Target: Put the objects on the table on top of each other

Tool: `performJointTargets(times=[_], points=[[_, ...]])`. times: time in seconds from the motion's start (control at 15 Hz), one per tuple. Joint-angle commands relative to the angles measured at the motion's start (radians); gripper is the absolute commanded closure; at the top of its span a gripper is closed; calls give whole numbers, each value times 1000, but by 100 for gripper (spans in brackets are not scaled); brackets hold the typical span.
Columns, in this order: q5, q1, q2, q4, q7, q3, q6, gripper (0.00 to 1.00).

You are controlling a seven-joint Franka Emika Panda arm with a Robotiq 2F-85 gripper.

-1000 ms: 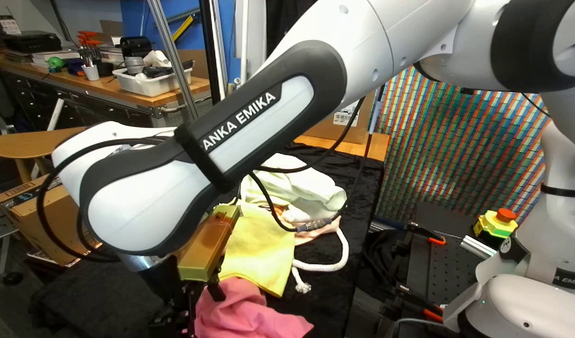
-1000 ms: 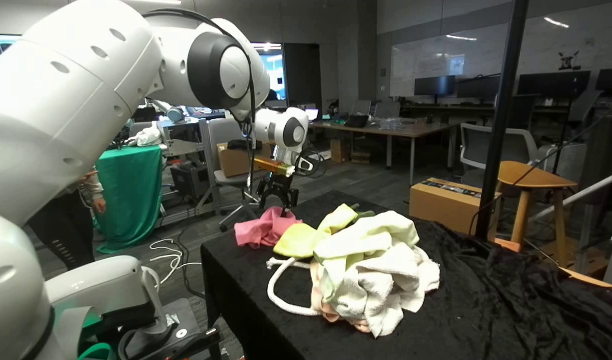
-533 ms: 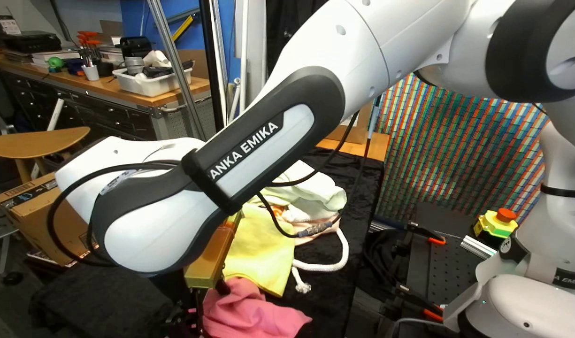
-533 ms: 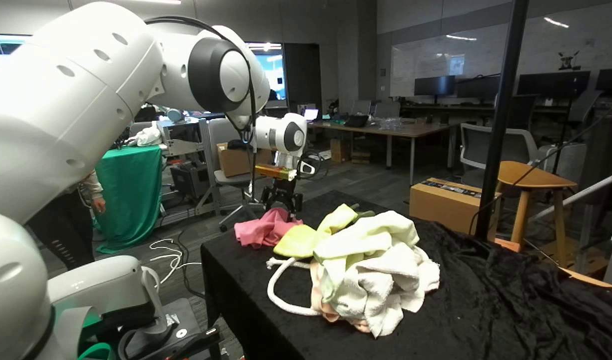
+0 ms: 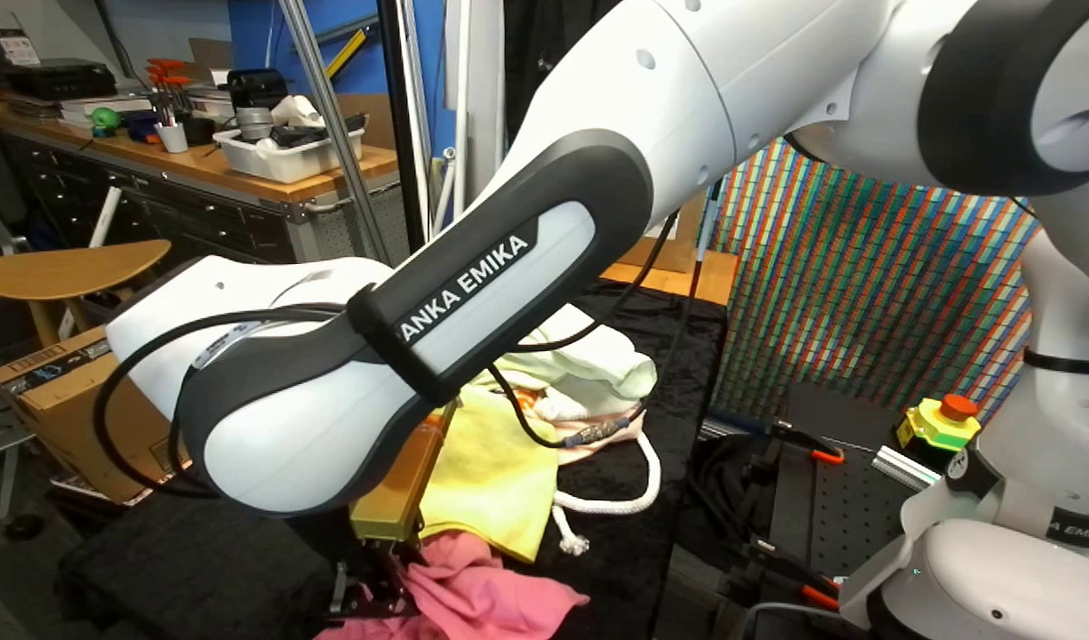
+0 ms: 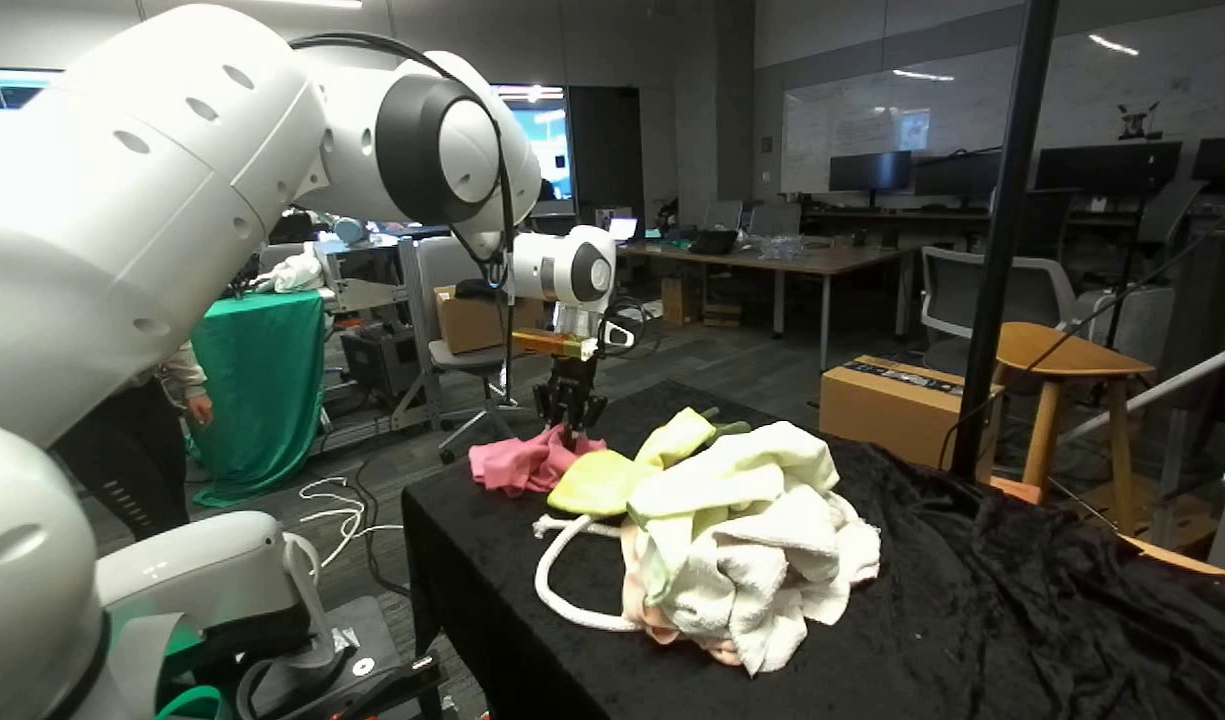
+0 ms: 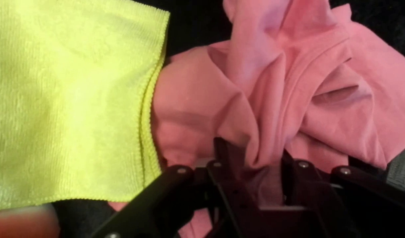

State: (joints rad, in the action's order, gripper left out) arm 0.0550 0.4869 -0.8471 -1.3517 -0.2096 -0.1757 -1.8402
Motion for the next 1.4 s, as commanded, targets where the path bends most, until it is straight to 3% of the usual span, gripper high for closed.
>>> performJointTargets(times=[0.0,0.13,0.67,1.33], points=[[6,-7,17,11,-6,4,-3,95],[3,-16,43,1,-4,4,-9,100],[-11,-74,208,-63,-42,29,-118,98],[-35,-208,384,-80,-180,104,-183,98]])
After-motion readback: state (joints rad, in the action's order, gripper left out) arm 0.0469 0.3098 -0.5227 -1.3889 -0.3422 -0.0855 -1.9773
